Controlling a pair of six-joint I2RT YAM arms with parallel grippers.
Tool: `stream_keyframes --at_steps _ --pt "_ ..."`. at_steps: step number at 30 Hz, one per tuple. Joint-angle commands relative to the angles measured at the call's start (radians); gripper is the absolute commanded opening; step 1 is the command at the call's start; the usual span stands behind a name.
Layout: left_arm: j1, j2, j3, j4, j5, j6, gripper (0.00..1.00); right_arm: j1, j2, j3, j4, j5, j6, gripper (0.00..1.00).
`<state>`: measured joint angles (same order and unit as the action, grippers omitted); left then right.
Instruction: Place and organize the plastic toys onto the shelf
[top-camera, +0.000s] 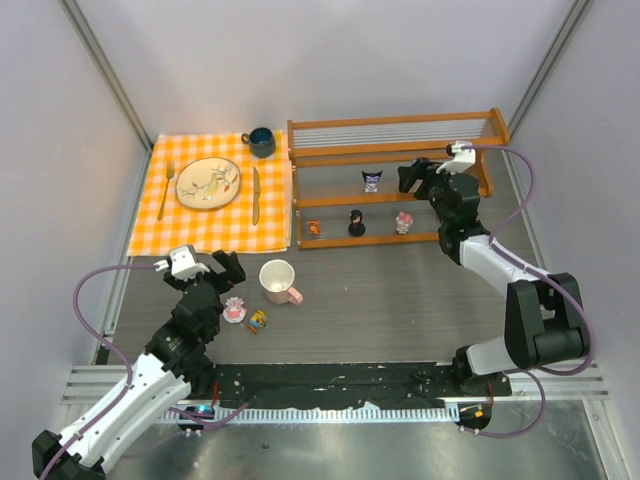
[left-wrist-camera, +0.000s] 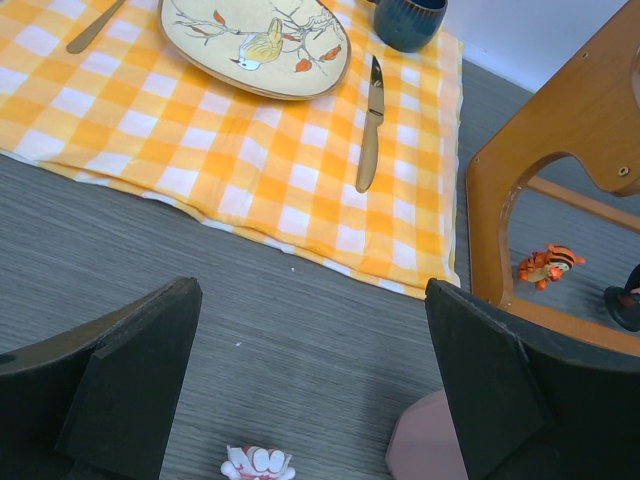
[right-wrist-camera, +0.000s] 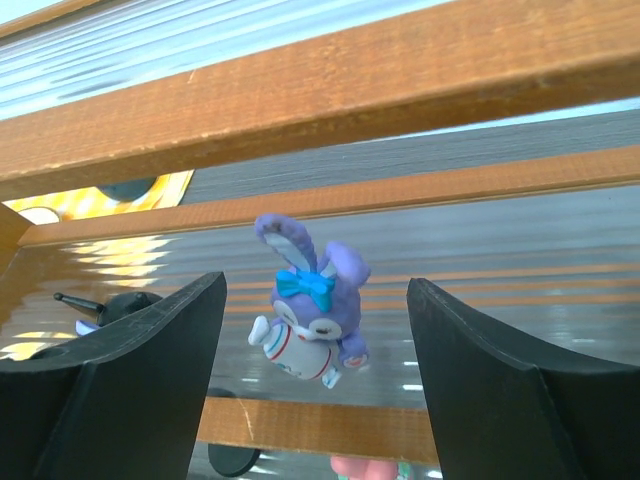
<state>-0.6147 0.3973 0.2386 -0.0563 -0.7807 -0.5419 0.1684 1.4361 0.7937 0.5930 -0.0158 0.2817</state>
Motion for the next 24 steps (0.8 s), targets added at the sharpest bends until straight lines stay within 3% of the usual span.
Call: stream_keyframes --at_steps 1,12,19,24 --pt "0.004 -0.003 0.002 0.044 -0.014 0.002 1.0 -0.004 -0.081 -0.023 0.008 0.013 -0.009 0.79" --pt "0.004 -0.015 0.001 0.039 -0.025 0.005 1.0 -0.004 -0.23 -0.057 -0.157 -0.059 0.02 0.8" --pt "0.003 -0.017 -0.013 0.029 -0.032 -0.018 1.0 -0.003 -0.451 -0.181 -0.312 -0.068 0.169 0.8" --pt "0.004 0.089 0.073 -0.201 -0.115 -0.208 1.0 0.019 -0.646 -0.234 -0.467 -0.078 0.275 0.8"
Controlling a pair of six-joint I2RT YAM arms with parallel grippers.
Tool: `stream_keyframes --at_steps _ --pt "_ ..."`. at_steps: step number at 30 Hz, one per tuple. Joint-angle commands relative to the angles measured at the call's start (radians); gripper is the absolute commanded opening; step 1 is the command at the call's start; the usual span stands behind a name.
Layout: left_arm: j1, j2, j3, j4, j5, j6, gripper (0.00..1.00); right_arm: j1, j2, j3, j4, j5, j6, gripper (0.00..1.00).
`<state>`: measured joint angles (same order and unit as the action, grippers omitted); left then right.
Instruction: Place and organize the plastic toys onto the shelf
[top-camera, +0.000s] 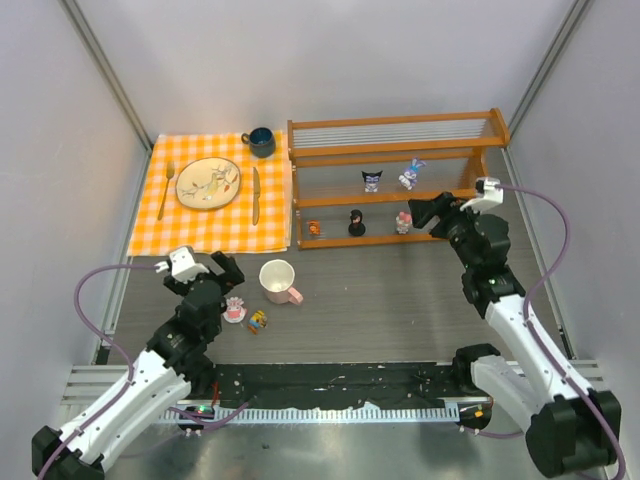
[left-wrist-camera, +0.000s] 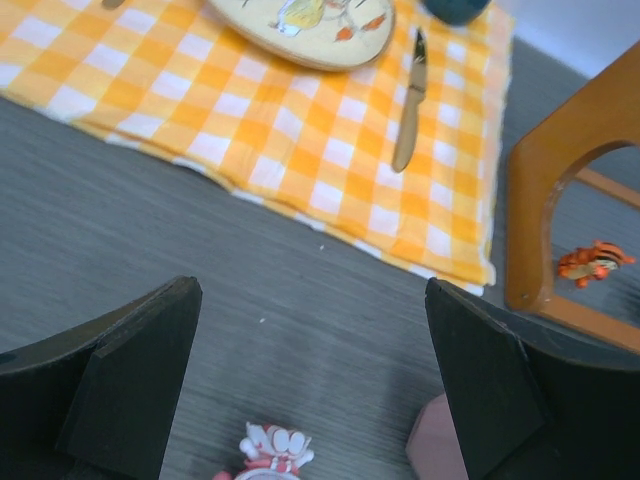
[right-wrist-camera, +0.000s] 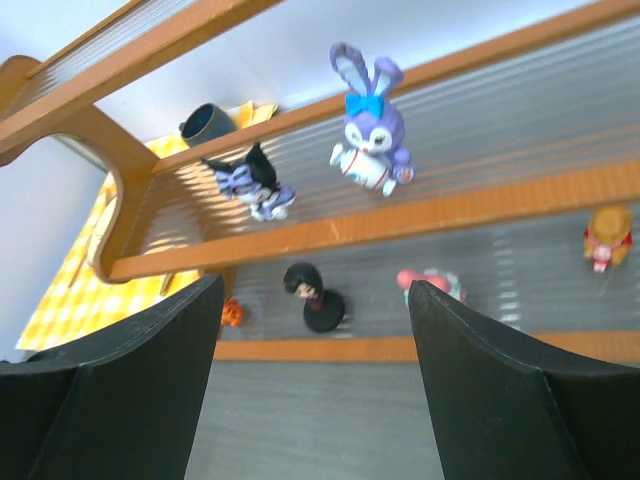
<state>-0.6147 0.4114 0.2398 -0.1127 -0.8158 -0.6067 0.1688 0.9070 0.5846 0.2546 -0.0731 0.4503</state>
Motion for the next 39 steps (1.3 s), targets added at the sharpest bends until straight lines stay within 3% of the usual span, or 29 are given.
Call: stream_keyframes --at_steps 1,4,9,15,22,32,33,39 --pt "0.003 0.099 0.087 -0.186 -0.085 -0.228 1.0 0.024 -0.143 -0.028 -0.158 -0.01 0.114 0.8" --pt "0.003 0.214 0.148 -0.332 -0.097 -0.335 1.0 0.035 -0.227 -0.038 -0.248 -0.011 0.12 0.8" --pt "0.003 0.374 0.231 -0.392 -0.056 -0.354 1.0 0.035 -0.347 -0.037 -0.403 -0.031 0.116 0.8" --pt "0.003 0.46 0.242 -0.387 0.036 -0.396 1.0 0.035 -0.442 -0.023 -0.488 -0.048 0.126 0.8" --pt "0.003 0.481 0.195 -0.374 0.206 -0.462 0.98 0.035 -0.471 -0.006 -0.528 -0.051 0.133 0.8" --pt "0.003 0.428 0.072 -0.337 0.329 -0.571 0.96 0.034 -0.49 -0.014 -0.537 -0.062 0.133 0.8" --pt "0.003 0.423 0.055 -0.331 0.336 -0.579 0.94 0.035 -0.49 -0.015 -0.537 -0.062 0.136 0.8" --pt "0.004 0.36 0.03 -0.321 0.365 -0.59 0.65 0.035 -0.499 -0.028 -0.529 -0.076 0.146 0.8"
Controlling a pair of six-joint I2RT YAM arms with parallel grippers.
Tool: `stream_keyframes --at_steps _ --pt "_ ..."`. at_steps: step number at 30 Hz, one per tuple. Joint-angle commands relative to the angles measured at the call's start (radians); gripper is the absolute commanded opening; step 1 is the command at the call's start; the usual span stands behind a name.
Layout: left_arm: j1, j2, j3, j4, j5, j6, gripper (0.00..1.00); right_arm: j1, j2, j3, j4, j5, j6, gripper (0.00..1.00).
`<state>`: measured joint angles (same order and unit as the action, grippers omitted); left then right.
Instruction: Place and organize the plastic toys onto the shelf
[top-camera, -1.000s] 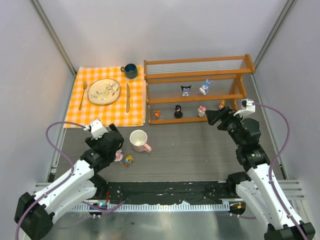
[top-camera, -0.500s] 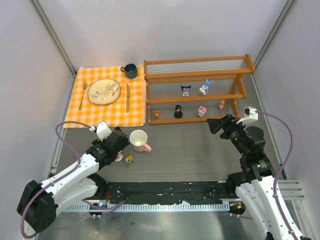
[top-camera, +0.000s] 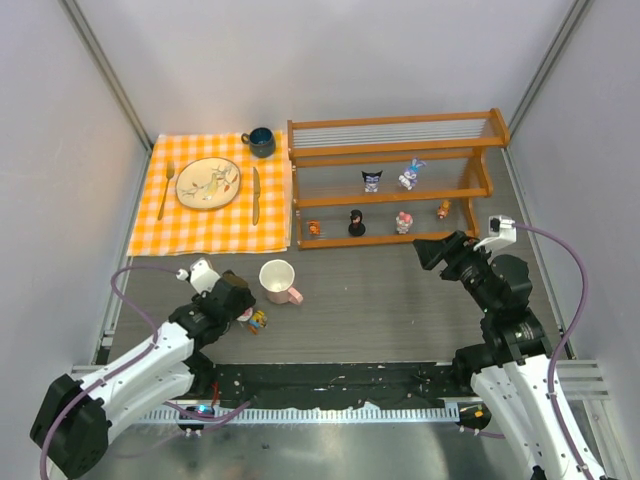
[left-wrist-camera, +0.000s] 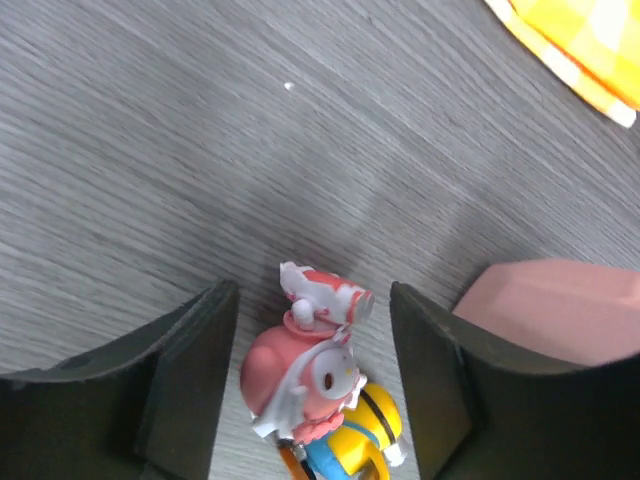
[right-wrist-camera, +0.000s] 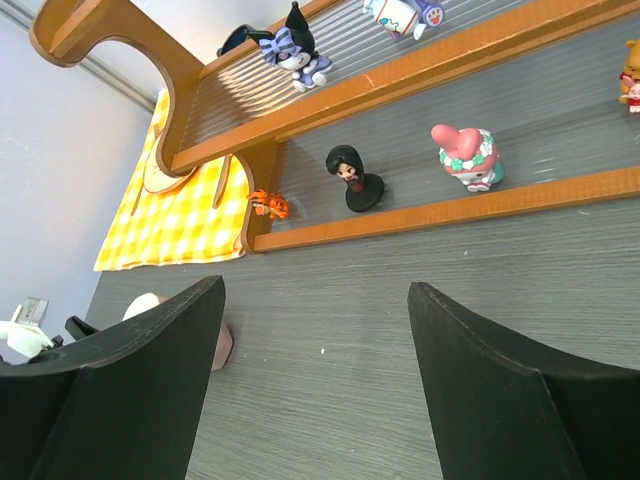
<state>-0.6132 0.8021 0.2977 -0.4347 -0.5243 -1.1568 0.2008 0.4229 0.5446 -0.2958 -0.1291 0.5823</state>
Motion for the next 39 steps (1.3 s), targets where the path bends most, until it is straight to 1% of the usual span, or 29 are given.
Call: stream_keyframes --at_steps 1,3,4,6,7,9,10,11,13,17,19,20,21,22,23,25,26,27,28,29,30,31,32,33,34,36,37,38,39 --pt "0.001 -0.041 -0.026 -0.009 0.073 -0.038 0.59 0.003 -0.018 0.011 0.018 -0.02 0.014 0.79" --pt "0.001 -0.079 -0.023 -0.032 0.066 -0.037 0.52 0.003 -0.024 0.011 0.017 -0.02 0.014 0.79" --pt "0.001 -0.093 -0.023 -0.039 0.066 -0.035 0.45 0.003 -0.026 0.011 0.017 -0.02 0.014 0.8" --pt "0.001 -0.127 -0.025 -0.058 0.064 -0.032 0.36 0.002 -0.027 0.008 0.02 -0.021 0.019 0.8" --pt "0.001 -0.138 -0.028 -0.062 0.061 -0.032 0.26 0.002 -0.027 0.008 0.021 -0.023 0.021 0.79" --pt "0.001 -0.159 -0.028 -0.081 0.06 -0.032 0.15 0.003 -0.027 0.005 0.023 -0.027 0.022 0.8" --pt "0.001 -0.181 -0.023 -0.09 0.053 -0.034 0.04 0.003 -0.029 0.003 0.023 -0.027 0.024 0.8" --pt "0.001 -0.194 -0.02 -0.108 0.047 -0.032 0.0 0.003 -0.03 0.002 0.023 -0.027 0.025 0.8" --pt "0.001 -0.234 0.004 -0.133 0.029 -0.034 0.0 0.003 -0.032 0.0 0.02 -0.027 0.025 0.8" --pt "0.001 -0.319 0.119 -0.212 -0.08 -0.008 0.0 0.002 -0.038 0.002 0.015 -0.026 0.024 0.79" --pt "0.001 -0.349 0.168 -0.197 -0.111 0.067 0.0 0.003 -0.039 0.006 0.012 -0.023 0.022 0.79" --pt "0.001 -0.354 0.231 -0.184 -0.138 0.09 0.0 0.003 -0.039 0.008 0.011 -0.021 0.021 0.79" --pt "0.001 -0.348 0.266 -0.182 -0.152 0.11 0.0 0.002 -0.041 0.008 0.006 -0.017 0.022 0.79" --pt "0.001 -0.339 0.303 -0.177 -0.161 0.176 0.0 0.002 -0.041 0.009 0.006 -0.011 0.024 0.79" --pt "0.001 -0.308 0.378 -0.164 -0.164 0.208 0.0 0.002 -0.041 0.012 0.004 -0.01 0.024 0.79" --pt "0.001 -0.278 0.441 -0.138 -0.123 0.319 0.0 0.003 -0.041 0.021 -0.009 -0.009 0.024 0.79" --pt "0.001 -0.262 0.481 -0.071 -0.08 0.357 0.0 0.002 -0.044 0.026 -0.02 -0.003 0.024 0.79" --pt "0.001 -0.218 0.497 -0.052 0.023 0.368 0.0 0.002 -0.045 0.028 -0.034 0.002 0.021 0.78" --pt "-0.002 -0.192 0.506 -0.026 0.088 0.377 0.0 0.003 -0.053 0.035 -0.04 0.008 0.017 0.78" --pt "-0.008 -0.163 0.512 0.046 0.151 0.388 0.0 0.003 -0.055 0.038 -0.048 0.019 0.016 0.79" --pt "-0.022 -0.091 0.508 0.072 0.209 0.379 0.0 0.003 -0.059 0.041 -0.06 0.026 0.017 0.78" --pt "-0.086 -0.057 0.498 0.149 0.262 0.373 0.0 0.003 -0.067 0.049 -0.065 0.029 0.016 0.78" --pt "-0.141 -0.014 0.482 0.183 0.242 0.379 0.0 0.002 -0.072 0.052 -0.071 0.032 0.016 0.78" --pt "-0.213 0.023 0.478 0.213 0.195 0.393 0.0 0.003 -0.072 0.057 -0.083 0.039 0.016 0.78" --pt "-0.376 0.108 0.481 0.264 0.073 0.411 0.0 0.003 -0.073 0.066 -0.091 0.04 0.014 0.78" --pt "-0.523 0.199 0.517 0.307 -0.018 0.463 0.0 0.003 -0.075 0.075 -0.118 0.051 0.004 0.78" --pt "-0.624 0.301 0.535 0.339 -0.046 0.473 0.0 0.002 -0.076 0.084 -0.127 0.055 0.002 0.78" --pt "-0.66 0.343 0.567 0.349 -0.083 0.476 0.0 0.003 -0.081 0.087 -0.135 0.06 -0.002 0.78" --pt "-0.686 0.391 0.577 0.367 -0.083 0.474 0.0 0.003 -0.087 0.089 -0.147 0.066 -0.001 0.78"
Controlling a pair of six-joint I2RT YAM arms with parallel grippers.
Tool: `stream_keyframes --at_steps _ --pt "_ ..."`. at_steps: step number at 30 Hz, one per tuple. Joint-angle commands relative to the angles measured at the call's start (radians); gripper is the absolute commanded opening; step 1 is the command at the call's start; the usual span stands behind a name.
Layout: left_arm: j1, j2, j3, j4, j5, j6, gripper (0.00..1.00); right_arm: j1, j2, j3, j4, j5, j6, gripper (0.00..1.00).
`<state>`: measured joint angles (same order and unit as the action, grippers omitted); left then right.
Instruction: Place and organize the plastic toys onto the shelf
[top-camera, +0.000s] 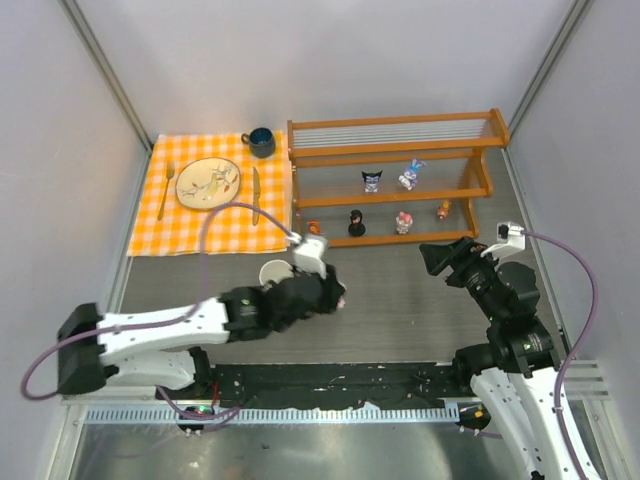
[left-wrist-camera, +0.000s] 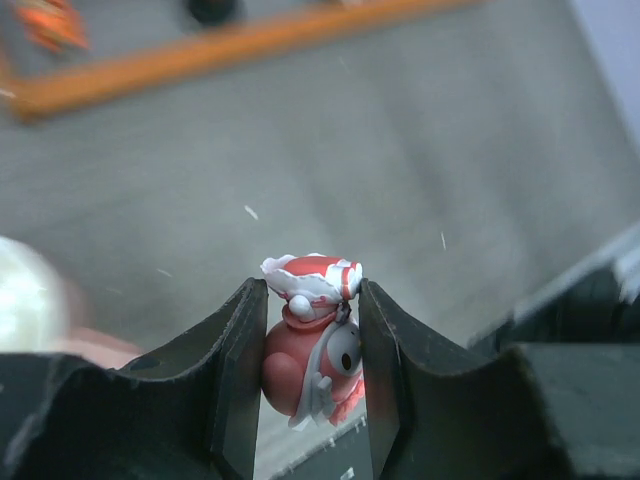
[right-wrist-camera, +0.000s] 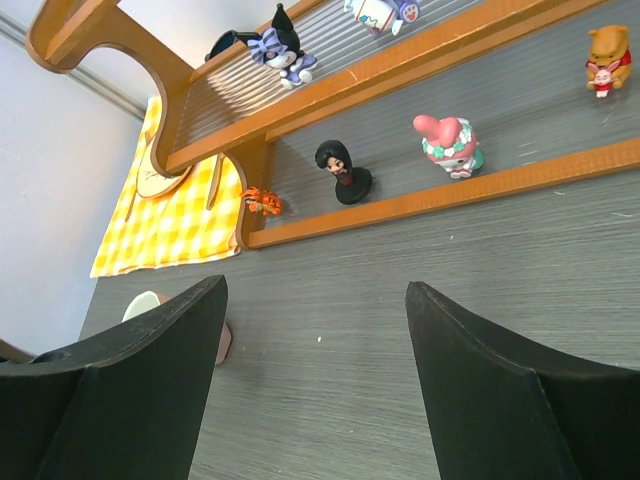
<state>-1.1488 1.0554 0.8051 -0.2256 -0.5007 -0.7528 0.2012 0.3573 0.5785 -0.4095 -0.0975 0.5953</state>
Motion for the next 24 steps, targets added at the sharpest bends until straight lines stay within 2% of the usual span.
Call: stream_keyframes --at_steps 1,4,8,11,12,13,14,15,17,20,24 --pt "-0.175 0.173 0.072 0.21 -0.098 0.063 0.0 0.003 -0.026 0.055 -0.038 0.035 -0.015 0.78" --pt "-0.195 0.305 0.055 0.325 -0.033 0.043 0.0 0.003 -0.049 0.057 -0.058 0.045 -0.012 0.78" --pt "-0.23 0.503 0.078 0.388 -0.01 0.076 0.01 0.003 -0.064 0.061 -0.092 0.065 -0.017 0.78" --pt "-0.233 0.557 0.078 0.437 -0.002 0.093 0.05 0.003 -0.069 0.067 -0.117 0.087 -0.015 0.78" --pt "-0.232 0.581 0.078 0.446 0.002 0.098 0.22 0.001 -0.069 0.067 -0.126 0.087 -0.015 0.79" --pt "-0.233 0.592 0.082 0.462 0.007 0.113 0.3 0.001 -0.067 0.067 -0.129 0.088 -0.014 0.79" --pt "-0.233 0.603 0.083 0.473 0.013 0.122 0.51 0.003 -0.067 0.066 -0.133 0.088 -0.014 0.8" --pt "-0.233 0.618 0.085 0.477 0.016 0.13 0.62 0.003 -0.07 0.064 -0.135 0.088 -0.012 0.87" --pt "-0.232 0.623 0.094 0.462 0.008 0.147 0.85 0.003 -0.078 0.057 -0.137 0.088 -0.005 0.93" --pt "-0.233 0.591 0.08 0.433 -0.013 0.148 0.96 0.003 -0.087 0.034 -0.132 0.091 0.011 0.95" --pt "-0.233 0.476 0.046 0.352 -0.067 0.145 1.0 0.001 -0.083 0.003 -0.144 0.094 0.023 0.96"
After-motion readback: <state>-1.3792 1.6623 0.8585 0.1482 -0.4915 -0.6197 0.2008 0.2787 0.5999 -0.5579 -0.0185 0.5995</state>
